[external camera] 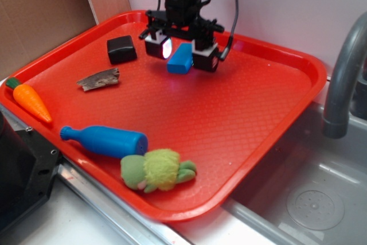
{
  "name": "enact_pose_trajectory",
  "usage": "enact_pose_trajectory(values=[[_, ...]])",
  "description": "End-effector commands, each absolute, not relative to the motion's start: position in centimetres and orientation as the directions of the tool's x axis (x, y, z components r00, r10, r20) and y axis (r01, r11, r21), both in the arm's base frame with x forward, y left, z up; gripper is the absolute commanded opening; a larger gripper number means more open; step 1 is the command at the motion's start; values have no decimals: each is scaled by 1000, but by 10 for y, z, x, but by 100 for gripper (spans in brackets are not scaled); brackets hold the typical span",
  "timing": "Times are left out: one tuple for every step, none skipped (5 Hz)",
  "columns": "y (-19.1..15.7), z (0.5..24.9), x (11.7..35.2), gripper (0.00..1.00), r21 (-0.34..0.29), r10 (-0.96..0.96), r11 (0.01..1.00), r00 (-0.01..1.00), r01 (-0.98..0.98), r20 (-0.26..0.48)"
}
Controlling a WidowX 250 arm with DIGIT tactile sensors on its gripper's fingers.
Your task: Grab the blue block.
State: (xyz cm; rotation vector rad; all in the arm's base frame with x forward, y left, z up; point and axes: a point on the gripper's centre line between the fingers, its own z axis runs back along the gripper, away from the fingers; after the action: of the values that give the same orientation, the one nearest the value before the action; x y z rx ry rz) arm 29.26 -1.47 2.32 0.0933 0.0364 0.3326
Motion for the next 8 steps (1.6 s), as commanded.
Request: enact_pose_trajectory(values=[[16, 22, 284, 100, 80, 382, 922, 924, -379, -16], [7, 15, 295, 100, 83, 342, 937, 939, -339, -34], [-2, 10, 300, 0, 87, 292, 953, 956, -289, -28], [-5, 53, 291, 0, 48, 100, 994, 994, -102, 50], [-21, 101, 263, 0, 89, 46, 994, 988, -59, 145], [-52, 152, 225, 0, 57, 17, 998, 993, -24, 121], [-68, 203, 213, 0, 46, 41, 998, 995, -45, 86], [-59, 251, 212, 0, 20, 69, 997, 990, -71, 122]])
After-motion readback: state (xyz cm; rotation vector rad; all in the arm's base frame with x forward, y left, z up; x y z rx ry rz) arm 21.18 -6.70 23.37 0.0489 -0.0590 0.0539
